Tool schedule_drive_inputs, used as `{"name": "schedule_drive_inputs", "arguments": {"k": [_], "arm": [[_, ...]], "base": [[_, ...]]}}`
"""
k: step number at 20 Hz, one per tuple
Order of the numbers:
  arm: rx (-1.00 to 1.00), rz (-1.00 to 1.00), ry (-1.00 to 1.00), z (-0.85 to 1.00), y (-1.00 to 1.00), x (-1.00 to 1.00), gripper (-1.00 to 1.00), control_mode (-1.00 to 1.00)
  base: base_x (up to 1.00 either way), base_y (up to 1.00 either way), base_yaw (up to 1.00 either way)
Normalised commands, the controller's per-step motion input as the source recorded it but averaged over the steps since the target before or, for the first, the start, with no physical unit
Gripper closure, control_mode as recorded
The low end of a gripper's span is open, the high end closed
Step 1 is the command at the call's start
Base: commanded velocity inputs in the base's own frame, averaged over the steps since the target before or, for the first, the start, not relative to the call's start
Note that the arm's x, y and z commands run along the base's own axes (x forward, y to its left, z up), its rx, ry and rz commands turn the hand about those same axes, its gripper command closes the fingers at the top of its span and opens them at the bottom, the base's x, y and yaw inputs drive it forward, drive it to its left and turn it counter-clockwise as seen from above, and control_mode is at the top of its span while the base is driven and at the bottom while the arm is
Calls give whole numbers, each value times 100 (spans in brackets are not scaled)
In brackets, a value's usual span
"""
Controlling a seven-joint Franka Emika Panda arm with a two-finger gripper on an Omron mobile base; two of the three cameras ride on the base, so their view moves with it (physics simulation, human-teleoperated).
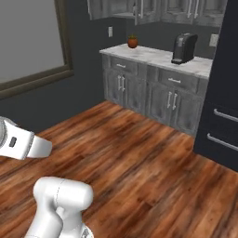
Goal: Move the syrup bottle and shaker from the cabinet to the dining counter.
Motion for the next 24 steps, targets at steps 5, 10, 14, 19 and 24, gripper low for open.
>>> {"name": "schedule_drive_inputs", "arguments": {"k": [5, 10, 14, 19, 24], "arm": [[0, 0, 0, 0, 0, 0, -100, 100], [0, 0, 0, 0, 0, 0, -100, 100], [0, 0, 0, 0, 0, 0, -100, 100], [0, 0, 0, 0, 0, 0, -100, 100], [0, 0, 0, 0, 0, 0, -100, 100]], "base": [[83, 0, 8], [99, 17, 8], [100, 34, 11], [100, 25, 11], [100, 7, 9]]}}
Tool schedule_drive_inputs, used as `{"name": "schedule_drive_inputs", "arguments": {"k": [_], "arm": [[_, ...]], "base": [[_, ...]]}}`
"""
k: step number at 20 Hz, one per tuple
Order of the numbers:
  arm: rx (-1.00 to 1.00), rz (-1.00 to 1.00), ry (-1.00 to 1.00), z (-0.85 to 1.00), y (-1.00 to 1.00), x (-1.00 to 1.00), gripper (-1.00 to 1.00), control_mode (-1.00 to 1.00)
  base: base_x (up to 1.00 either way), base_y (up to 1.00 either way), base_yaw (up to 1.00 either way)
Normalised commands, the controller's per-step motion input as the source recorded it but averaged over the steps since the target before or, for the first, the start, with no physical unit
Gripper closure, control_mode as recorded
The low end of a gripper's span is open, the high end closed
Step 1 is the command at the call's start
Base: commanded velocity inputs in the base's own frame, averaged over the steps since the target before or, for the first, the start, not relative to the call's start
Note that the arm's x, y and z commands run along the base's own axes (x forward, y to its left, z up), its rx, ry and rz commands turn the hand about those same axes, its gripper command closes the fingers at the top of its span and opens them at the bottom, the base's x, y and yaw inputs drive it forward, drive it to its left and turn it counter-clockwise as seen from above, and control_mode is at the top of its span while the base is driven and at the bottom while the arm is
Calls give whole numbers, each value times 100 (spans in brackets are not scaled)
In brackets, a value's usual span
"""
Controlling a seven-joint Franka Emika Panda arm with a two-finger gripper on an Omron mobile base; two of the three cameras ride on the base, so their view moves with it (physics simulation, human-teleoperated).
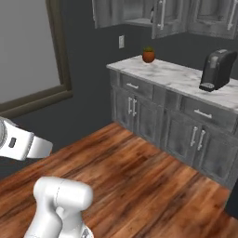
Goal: Move the syrup bottle and shaker from the cabinet to the dining counter.
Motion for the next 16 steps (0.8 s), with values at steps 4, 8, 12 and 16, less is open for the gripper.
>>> {"name": "schedule_drive_inputs", "arguments": {"k": [4, 8, 12, 16], "arm": [[0, 0, 0, 0, 0, 0, -100, 100], [0, 0, 0, 0, 0, 0, -100, 100], [0, 0, 0, 0, 0, 0, -100, 100], [0, 0, 0, 0, 0, 0, -100, 100]], "base": [[100, 0, 9], [100, 0, 8], [100, 3, 6], [100, 1, 7]]}}
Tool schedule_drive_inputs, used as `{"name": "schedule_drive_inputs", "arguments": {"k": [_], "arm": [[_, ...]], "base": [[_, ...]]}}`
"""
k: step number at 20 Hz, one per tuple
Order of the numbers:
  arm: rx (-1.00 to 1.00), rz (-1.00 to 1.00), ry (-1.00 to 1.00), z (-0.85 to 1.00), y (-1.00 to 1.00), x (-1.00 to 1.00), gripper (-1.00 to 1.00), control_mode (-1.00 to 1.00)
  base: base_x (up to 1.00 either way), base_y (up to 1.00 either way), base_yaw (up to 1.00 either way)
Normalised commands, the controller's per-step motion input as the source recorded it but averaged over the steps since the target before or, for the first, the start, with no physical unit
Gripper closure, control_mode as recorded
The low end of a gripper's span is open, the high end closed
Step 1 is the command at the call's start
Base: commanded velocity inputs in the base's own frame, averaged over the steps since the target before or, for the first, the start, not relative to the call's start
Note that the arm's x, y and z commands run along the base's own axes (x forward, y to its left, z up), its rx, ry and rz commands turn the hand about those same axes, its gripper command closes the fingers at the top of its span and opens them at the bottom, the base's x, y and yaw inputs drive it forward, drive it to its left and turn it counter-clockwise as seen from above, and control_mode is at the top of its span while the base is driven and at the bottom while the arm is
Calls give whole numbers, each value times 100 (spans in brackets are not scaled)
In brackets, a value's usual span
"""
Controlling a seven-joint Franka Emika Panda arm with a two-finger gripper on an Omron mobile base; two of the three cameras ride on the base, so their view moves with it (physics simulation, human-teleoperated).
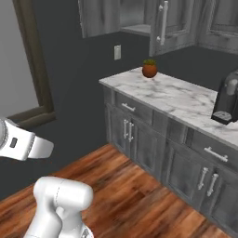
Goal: Move the syrup bottle and shaker from the cabinet to the dining counter.
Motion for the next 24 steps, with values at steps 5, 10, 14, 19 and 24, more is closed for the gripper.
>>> {"name": "schedule_drive_inputs", "arguments": {"k": [5, 10, 14, 19, 24], "arm": [[0, 0, 0, 0, 0, 0, -100, 100], [0, 0, 0, 0, 0, 0, -100, 100], [0, 0, 0, 0, 0, 0, -100, 100], [0, 0, 0, 0, 0, 0, -100, 100], [0, 0, 0, 0, 0, 0, -100, 100]], "base": [[100, 0, 7], [95, 0, 5], [87, 1, 3], [72, 0, 0], [36, 0, -1]]}}
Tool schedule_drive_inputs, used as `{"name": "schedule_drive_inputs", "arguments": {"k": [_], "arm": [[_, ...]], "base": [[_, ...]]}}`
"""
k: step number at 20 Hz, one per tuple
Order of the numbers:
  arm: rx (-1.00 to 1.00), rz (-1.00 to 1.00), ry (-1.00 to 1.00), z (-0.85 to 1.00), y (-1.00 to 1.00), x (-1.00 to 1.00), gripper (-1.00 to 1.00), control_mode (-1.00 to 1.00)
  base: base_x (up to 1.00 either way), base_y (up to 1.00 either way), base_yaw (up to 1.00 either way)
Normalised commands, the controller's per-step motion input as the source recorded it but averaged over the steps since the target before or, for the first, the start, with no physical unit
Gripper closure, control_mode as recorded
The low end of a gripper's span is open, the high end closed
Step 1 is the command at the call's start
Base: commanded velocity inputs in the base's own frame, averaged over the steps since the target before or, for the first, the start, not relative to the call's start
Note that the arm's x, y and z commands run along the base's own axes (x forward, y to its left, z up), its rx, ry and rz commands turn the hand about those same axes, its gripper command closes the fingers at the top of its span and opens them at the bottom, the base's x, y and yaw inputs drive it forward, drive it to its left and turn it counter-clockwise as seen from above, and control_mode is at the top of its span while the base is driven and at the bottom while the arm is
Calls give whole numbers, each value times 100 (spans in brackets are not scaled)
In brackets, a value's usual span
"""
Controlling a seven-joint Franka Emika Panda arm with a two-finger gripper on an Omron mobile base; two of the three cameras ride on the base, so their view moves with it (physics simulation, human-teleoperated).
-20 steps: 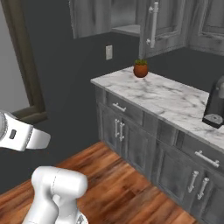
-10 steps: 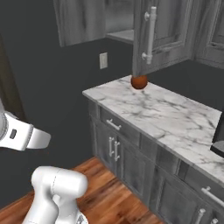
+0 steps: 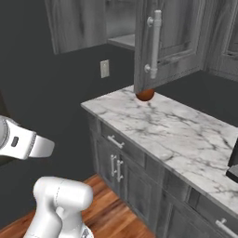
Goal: Move the syrup bottle and shaker from the cabinet to the dining counter.
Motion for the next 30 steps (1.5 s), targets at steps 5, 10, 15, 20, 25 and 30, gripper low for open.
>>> {"name": "schedule_drive_inputs", "arguments": {"k": [5, 10, 15, 20, 25, 30], "arm": [[0, 0, 0, 0, 0, 0, -100, 100], [0, 0, 0, 0, 0, 0, -100, 100], [0, 0, 0, 0, 0, 0, -100, 100], [0, 0, 0, 0, 0, 0, -100, 100], [0, 0, 0, 0, 0, 0, -100, 100], [0, 0, 0, 0, 0, 0, -100, 100]], "base": [[49, 0, -2], [73, 0, 0], [69, 0, 0], [56, -2, 0], [44, -8, -1], [44, -11, -2]]}}
